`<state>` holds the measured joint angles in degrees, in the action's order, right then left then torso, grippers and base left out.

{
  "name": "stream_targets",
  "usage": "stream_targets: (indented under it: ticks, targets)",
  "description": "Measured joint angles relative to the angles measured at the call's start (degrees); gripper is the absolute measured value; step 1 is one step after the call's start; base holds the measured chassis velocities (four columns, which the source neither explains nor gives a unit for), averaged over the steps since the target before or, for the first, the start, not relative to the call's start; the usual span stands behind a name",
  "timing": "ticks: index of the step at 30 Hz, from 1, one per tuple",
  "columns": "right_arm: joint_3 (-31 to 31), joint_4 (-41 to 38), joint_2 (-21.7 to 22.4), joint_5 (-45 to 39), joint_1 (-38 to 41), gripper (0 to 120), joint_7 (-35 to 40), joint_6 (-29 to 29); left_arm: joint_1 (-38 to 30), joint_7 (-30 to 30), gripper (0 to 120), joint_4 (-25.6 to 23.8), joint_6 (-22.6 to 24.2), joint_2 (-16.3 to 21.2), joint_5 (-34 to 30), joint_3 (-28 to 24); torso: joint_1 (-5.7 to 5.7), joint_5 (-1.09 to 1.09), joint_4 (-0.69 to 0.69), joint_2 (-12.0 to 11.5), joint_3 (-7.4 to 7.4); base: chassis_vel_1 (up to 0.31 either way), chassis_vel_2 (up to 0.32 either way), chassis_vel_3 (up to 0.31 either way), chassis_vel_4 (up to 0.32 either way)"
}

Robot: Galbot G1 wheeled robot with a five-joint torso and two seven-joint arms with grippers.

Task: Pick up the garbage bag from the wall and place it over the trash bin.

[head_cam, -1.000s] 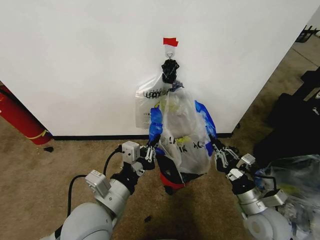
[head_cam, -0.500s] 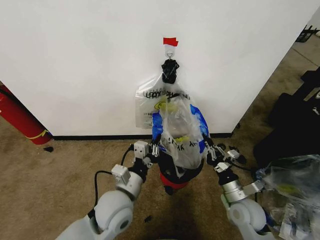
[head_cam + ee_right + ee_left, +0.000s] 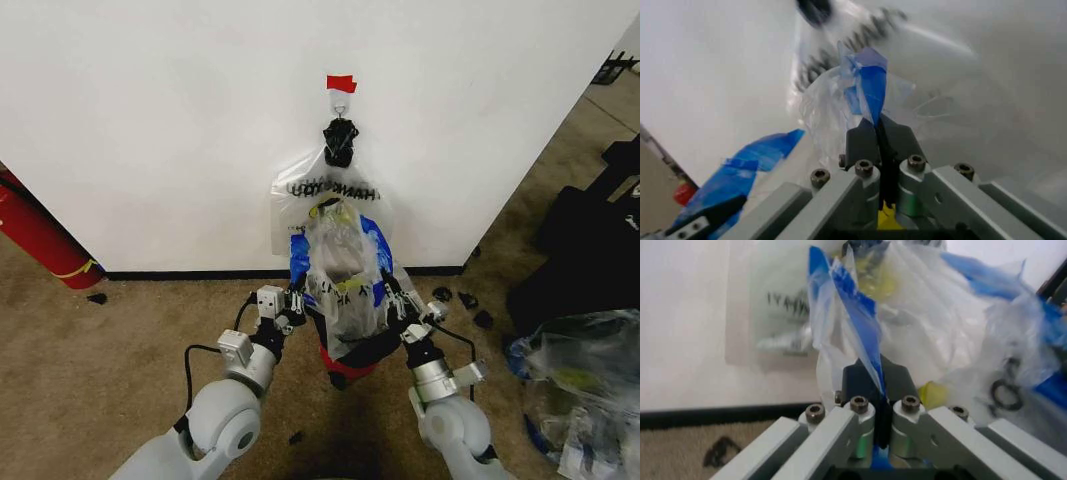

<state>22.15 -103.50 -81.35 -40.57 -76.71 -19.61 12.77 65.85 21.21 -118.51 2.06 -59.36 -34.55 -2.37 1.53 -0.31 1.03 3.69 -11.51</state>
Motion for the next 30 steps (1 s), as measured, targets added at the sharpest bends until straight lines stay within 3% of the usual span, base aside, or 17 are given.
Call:
stream_targets:
  ticks: [5, 12, 16, 30]
  targets:
    - [0.2, 3.7, -0.5, 0.5, 0.0, 0, 1.4, 0.3, 0.7, 0.8, 0, 1.9, -0.4, -2.0, 0.5, -0.8, 0.00, 0.00, 0.01, 0.0, 0.00, 0.000, 0.000, 0.000, 0.000]
    - [1.3, 2.1, 2.3, 1.6, -4.1, 0, 3.4, -0.1, 4.9, 1.7, 0, -1.0, 1.5, -0.1, -0.2, -0.9, 0.00, 0.02, 0.00, 0.0, 0.01, 0.000, 0.000, 0.000, 0.000]
    - [2.4, 1.4, 3.5, 1.8, -5.9, 0, 4.5, -0.7, 6.3, 2.0, 0, -0.7, 1.9, -1.2, -0.3, -1.4, 0.00, 0.01, 0.01, 0.0, 0.01, 0.000, 0.000, 0.000, 0.000]
    - [4.4, -3.8, 4.1, 4.0, -10.4, 0, 11.6, -4.0, 7.2, 7.0, 0, -4.7, 9.9, -2.4, -8.0, -2.5, 0.00, 0.01, 0.01, 0.0, 0.01, 0.000, 0.000, 0.000, 0.000]
